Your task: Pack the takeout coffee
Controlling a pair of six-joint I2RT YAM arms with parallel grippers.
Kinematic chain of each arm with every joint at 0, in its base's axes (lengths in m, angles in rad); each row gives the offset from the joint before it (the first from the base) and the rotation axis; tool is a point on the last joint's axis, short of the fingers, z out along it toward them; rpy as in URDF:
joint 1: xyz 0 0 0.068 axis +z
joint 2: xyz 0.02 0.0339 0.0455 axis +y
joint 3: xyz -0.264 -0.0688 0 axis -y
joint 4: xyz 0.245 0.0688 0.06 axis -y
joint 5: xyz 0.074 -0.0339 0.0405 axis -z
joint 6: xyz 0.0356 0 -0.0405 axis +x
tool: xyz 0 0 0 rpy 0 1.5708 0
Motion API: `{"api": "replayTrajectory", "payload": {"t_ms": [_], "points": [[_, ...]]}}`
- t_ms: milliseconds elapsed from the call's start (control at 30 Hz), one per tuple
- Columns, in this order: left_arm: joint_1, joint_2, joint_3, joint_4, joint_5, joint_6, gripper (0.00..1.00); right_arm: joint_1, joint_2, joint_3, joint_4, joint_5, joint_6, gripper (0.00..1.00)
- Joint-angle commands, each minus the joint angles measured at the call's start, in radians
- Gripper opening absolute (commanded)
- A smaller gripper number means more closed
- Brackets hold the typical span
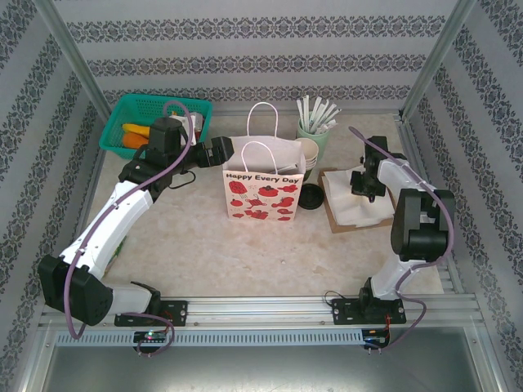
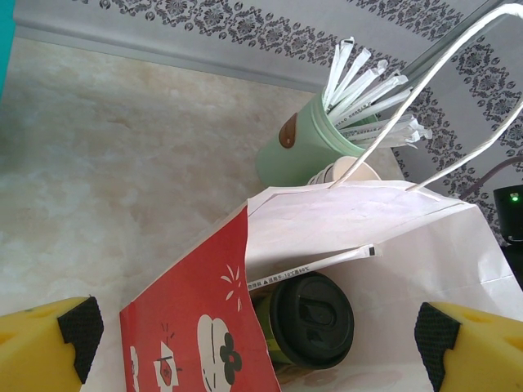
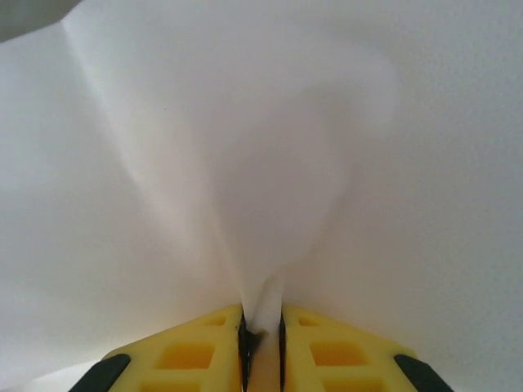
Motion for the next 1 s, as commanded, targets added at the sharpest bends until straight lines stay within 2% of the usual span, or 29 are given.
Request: {"api": "replayTrajectory", "payload": {"t_ms": [0,133,233,367,400,500,733,900,967], "points": [[0.0,0.007,-0.005,0.022,0.0,0.008,1.0,0.01,-0.052,0.017,-0.028,0.017,-0.002,0.22],[-0.001,0.01,-0.001,0.022,0.004,0.008,1.0,0.011,-0.068,0.015,-0.036,0.014,-0.007,0.16],[0.001,0.009,-0.001,0.023,0.005,0.009,1.0,0.01,-0.081,0.012,-0.041,0.012,-0.008,0.18],[0.0,0.006,0.0,0.019,0.005,0.01,1.0,0.01,-0.099,0.006,-0.048,0.014,-0.013,0.11],[0.001,0.006,0.0,0.019,0.006,0.01,1.0,0.01,-0.101,0.007,-0.051,0.013,-0.014,0.13],[0.0,0.007,0.002,0.019,0.007,0.011,1.0,0.011,-0.114,-0.002,-0.049,0.025,-0.016,0.31],[0.001,0.004,0.003,0.018,0.008,0.013,1.0,0.011,-0.12,-0.016,-0.049,0.014,-0.02,0.31],[0.0,-0.006,-0.007,0.019,0.003,0.018,1.0,0.021,-0.091,-0.014,-0.041,-0.04,-0.019,0.47],[0.0,-0.005,-0.008,0.019,0.003,0.021,1.0,0.035,-0.069,0.002,-0.034,-0.054,-0.015,0.5]]}}
